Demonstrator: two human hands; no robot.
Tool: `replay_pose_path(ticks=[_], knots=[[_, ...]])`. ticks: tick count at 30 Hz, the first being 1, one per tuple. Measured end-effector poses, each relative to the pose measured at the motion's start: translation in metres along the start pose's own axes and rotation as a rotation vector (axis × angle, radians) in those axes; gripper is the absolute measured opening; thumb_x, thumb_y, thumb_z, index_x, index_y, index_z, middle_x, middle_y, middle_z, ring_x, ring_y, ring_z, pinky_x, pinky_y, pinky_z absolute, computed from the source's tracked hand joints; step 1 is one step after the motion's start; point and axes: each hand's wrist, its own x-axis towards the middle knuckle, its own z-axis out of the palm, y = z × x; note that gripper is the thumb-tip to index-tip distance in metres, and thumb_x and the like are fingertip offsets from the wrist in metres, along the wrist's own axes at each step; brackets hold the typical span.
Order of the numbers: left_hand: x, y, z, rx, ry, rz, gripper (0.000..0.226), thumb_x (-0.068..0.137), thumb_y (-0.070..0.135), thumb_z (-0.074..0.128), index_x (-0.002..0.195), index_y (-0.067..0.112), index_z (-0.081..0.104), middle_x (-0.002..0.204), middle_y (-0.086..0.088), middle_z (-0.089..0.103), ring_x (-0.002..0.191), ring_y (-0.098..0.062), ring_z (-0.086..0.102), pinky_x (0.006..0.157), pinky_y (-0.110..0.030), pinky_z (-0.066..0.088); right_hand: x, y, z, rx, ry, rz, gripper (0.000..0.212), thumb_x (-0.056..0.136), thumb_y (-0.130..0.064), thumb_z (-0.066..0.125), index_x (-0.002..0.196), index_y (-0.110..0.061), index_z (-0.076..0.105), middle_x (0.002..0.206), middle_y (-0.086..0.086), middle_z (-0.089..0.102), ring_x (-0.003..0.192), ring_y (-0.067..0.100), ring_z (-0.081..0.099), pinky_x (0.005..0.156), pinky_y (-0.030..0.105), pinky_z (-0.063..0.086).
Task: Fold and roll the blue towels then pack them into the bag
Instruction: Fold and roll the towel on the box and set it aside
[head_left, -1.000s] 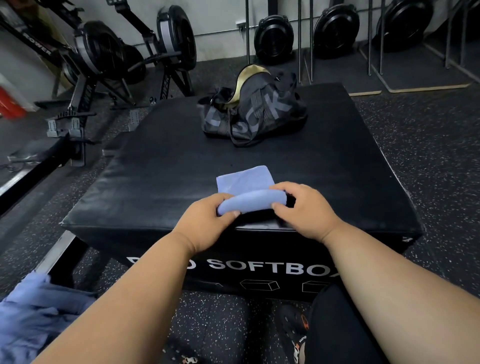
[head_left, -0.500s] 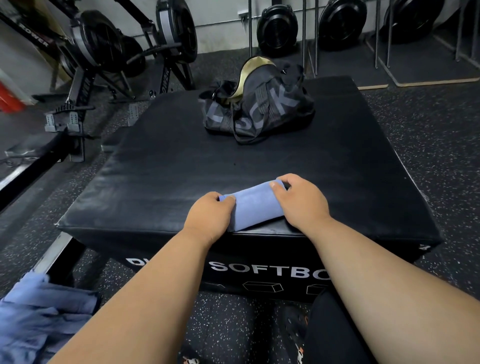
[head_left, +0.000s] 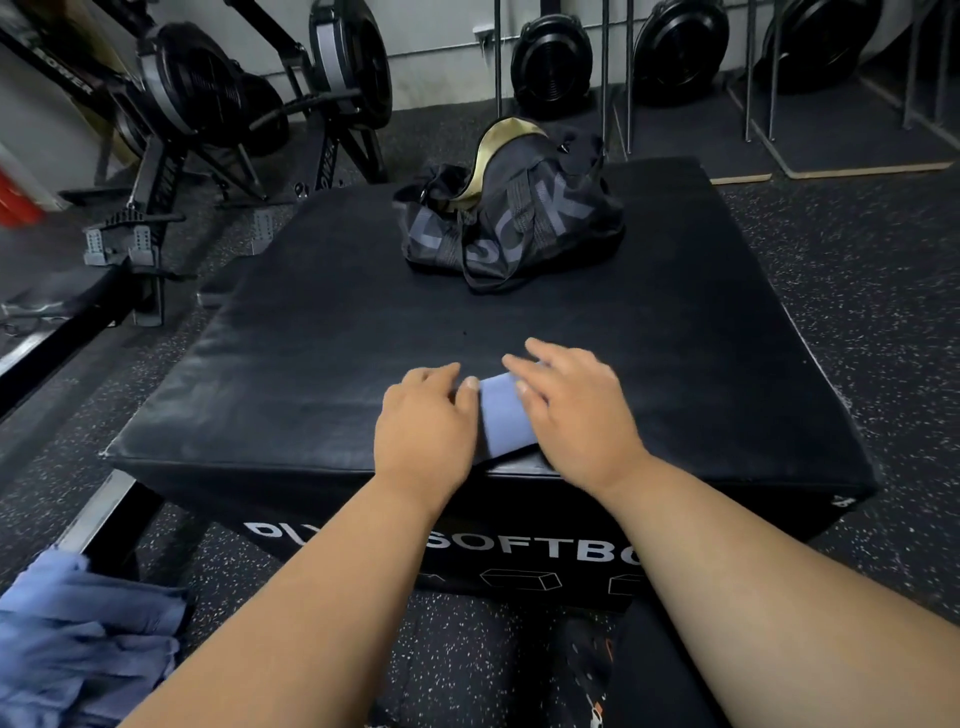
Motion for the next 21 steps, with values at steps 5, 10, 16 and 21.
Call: replay_pose_path(ticks=[5, 10, 16, 21], knots=[[-0.013, -0.009, 0.027, 0.093, -0.168, 0.116, 0.061, 0.11, 0.05, 0.021, 0.164, 0.024, 0.033, 0.17, -0.003, 0.033, 0.158, -0.025, 0.025, 0.128, -0.046, 0.02, -0.003, 0.003, -0.001, 0.011, -0.264, 0.057, 0.048, 0.115, -0.034, 0.033, 0.161, -0.026, 0.042, 0.169, -0.003, 0.036, 0.151, 0.021, 0.037, 0.125, 0.044, 0.027], [-0.002, -0.018, 0.035, 0.156, -0.187, 0.105, 0.078, 0.102, 0.061, 0.003, 0.165, 0.024, 0.03, 0.171, 0.0, 0.03, 0.159, -0.023, 0.021, 0.129, -0.049, 0.019, 0.0, 0.0, -0.001, -0.003, -0.278, 0.107, 0.047, 0.115, -0.035, 0.032, 0.16, -0.028, 0.044, 0.168, -0.004, 0.037, 0.149, 0.021, 0.037, 0.124, 0.04, 0.024], [0.005, -0.029, 0.035, 0.217, -0.257, 0.074, 0.09, 0.098, 0.057, -0.016, 0.163, 0.015, 0.029, 0.174, -0.004, 0.024, 0.161, -0.029, 0.015, 0.128, -0.052, 0.017, 0.002, -0.001, 0.0, 0.0, -0.298, 0.155, 0.046, 0.114, -0.037, 0.031, 0.157, -0.033, 0.046, 0.167, -0.006, 0.039, 0.148, 0.023, 0.036, 0.123, 0.039, 0.02], [-0.003, -0.011, 0.01, 0.094, -0.246, -0.04, 0.071, 0.103, 0.043, 0.009, 0.158, 0.01, 0.039, 0.168, -0.012, 0.032, 0.157, -0.033, 0.023, 0.128, -0.054, 0.016, 0.001, 0.0, -0.005, 0.017, -0.308, 0.152, 0.047, 0.114, -0.038, 0.029, 0.159, -0.034, 0.043, 0.168, -0.005, 0.036, 0.15, 0.022, 0.034, 0.124, 0.04, 0.016]])
